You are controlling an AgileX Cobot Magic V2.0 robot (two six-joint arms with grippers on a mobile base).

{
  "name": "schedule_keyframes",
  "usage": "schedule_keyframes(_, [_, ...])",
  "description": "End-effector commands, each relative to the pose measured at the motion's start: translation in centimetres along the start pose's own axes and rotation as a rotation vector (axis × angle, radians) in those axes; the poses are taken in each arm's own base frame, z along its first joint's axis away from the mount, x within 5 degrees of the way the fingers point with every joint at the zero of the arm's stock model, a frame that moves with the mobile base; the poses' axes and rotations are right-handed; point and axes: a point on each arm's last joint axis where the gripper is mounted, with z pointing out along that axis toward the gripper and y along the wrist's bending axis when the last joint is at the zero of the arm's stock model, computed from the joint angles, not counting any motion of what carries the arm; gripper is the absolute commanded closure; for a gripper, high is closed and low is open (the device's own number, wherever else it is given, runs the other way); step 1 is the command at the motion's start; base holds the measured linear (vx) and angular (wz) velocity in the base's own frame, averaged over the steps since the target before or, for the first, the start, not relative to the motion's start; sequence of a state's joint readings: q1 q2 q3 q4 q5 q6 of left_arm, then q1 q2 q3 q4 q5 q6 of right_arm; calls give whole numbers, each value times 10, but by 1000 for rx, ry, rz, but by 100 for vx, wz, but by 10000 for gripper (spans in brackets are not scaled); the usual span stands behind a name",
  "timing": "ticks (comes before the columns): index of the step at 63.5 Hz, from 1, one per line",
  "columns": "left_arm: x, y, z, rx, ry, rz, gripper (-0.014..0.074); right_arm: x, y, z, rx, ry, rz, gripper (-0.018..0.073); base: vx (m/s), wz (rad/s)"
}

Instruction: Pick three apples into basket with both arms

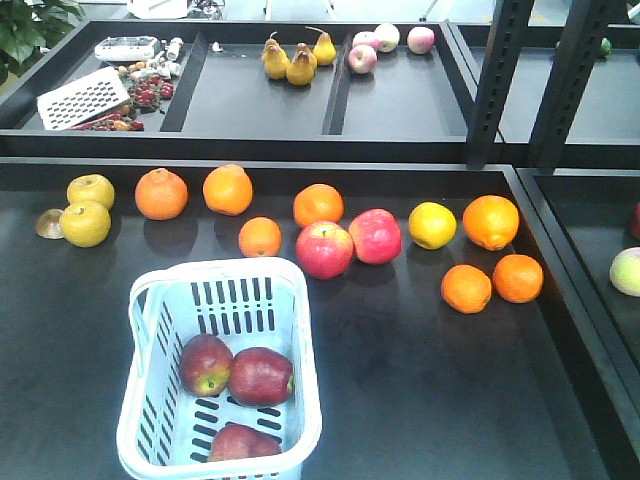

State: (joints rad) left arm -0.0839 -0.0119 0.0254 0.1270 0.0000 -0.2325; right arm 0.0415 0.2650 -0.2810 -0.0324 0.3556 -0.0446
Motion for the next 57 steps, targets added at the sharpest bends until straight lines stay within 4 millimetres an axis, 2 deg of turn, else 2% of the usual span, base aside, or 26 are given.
schedule_keyframes(1, [-5,-1,-1,17,-80,-13,603,9,1,-5,11,-196,9,568,0,0])
schedule_keyframes(11, [-5,-1,-1,17,-80,-13,603,46,4,-8,10,-279,54,568,0,0])
schedule_keyframes(19, [-5,-1,-1,17,-80,-13,603,64,5,0,5,-289,84,568,0,0])
schedule_keyframes(57, [-5,-1,-1,17,-80,-13,603,67,6,0,6,-257,76,568,0,0])
